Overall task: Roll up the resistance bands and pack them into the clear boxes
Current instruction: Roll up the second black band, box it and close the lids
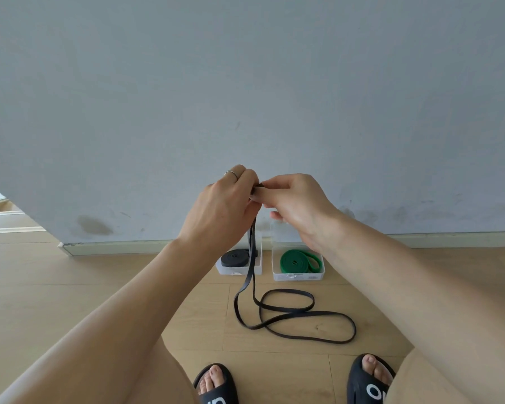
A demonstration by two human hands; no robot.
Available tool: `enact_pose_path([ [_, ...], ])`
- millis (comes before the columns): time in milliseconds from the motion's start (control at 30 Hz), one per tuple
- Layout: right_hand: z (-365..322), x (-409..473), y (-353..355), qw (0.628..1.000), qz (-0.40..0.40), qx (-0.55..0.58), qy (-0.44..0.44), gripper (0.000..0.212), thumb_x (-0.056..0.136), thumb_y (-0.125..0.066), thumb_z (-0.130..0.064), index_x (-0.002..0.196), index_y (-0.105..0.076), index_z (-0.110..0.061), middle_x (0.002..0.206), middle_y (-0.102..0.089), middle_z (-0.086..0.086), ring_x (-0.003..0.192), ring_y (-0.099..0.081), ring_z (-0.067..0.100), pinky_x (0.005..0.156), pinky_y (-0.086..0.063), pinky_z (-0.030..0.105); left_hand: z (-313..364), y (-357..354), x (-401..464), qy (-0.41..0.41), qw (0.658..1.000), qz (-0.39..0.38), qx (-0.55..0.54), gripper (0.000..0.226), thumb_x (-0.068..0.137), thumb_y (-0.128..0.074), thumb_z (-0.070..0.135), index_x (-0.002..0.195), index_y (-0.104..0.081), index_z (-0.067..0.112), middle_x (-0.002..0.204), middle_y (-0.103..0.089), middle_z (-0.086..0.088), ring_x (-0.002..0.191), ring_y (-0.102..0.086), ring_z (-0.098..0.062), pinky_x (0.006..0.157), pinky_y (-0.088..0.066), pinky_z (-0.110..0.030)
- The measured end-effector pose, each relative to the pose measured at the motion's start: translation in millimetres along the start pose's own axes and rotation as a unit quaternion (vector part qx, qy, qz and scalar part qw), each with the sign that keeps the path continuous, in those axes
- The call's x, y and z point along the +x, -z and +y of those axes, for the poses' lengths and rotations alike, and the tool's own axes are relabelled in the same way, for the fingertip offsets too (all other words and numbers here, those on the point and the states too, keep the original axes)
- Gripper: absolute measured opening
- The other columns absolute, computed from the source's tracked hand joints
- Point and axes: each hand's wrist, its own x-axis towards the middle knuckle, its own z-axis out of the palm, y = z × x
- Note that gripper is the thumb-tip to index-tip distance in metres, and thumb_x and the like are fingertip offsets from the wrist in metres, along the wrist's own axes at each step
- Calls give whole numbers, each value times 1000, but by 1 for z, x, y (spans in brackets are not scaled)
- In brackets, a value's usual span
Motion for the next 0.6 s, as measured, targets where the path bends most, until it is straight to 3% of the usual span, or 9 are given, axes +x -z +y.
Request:
enact_pose_path([
  [33, -1, 0, -1, 1000, 6, 1, 5, 3, 86, -78, -16, 85, -81, -18, 84, -78, -4, 86, -68, 7, 97, -54, 36, 0, 0, 0, -4, 1000, 1, 2, 5, 90, -67, 4, 91, -62, 3, 84, -57, -8, 57, -55, -36, 47, -50, -47],
  [100, -2, 2, -1, 1000, 23, -4, 2, 31, 78, -83, -18, 108, -76, -20, 102, -77, 4, 100, -70, 13, 101, -54, 39, 0, -1, 1, -13, 1000, 3, 6, 6, 90, -66, 5, 91, -62, 2, 83, -57, -9, 55, -55, -37, 46, -50, -47],
  [167, -2, 6, 2, 999, 41, -28, -11, 52, 72, -88, -24, 117, -64, -22, 110, -74, 6, 106, -69, 18, 97, -54, 39, 0, -1, 1, -24, 1000, 6, 7, 5, 90, -65, 6, 91, -62, 3, 83, -58, -9, 54, -55, -37, 46, -51, -47],
  [300, -7, 8, 9, 996, 58, -60, 14, 38, 75, -90, -25, 102, -64, -18, 98, -75, 6, 93, -71, 20, 78, -51, 31, 1, -1, 1, -26, 999, 24, -14, 10, 91, -61, 14, 92, -65, 5, 85, -61, -6, 60, -62, -32, 51, -54, -46],
  [467, -3, 10, 11, 998, 53, 30, 17, 31, 78, -88, -17, 100, -67, -10, 94, -75, 10, 88, -77, 24, 93, -59, 37, -6, 1, 1, 24, 990, 29, -134, 14, 90, -80, 17, 94, -71, 7, 89, -66, -1, 73, -69, -12, 73, -59, -37],
  [600, -3, 7, 11, 996, 25, 82, 0, 32, 82, -85, -10, 106, -67, 3, 102, -76, 21, 89, -78, 26, 90, -61, 31, -9, 1, -2, 45, 985, 27, -163, 10, 90, -80, 14, 96, -74, 8, 89, -68, 0, 76, -68, -11, 77, -58, -34],
])
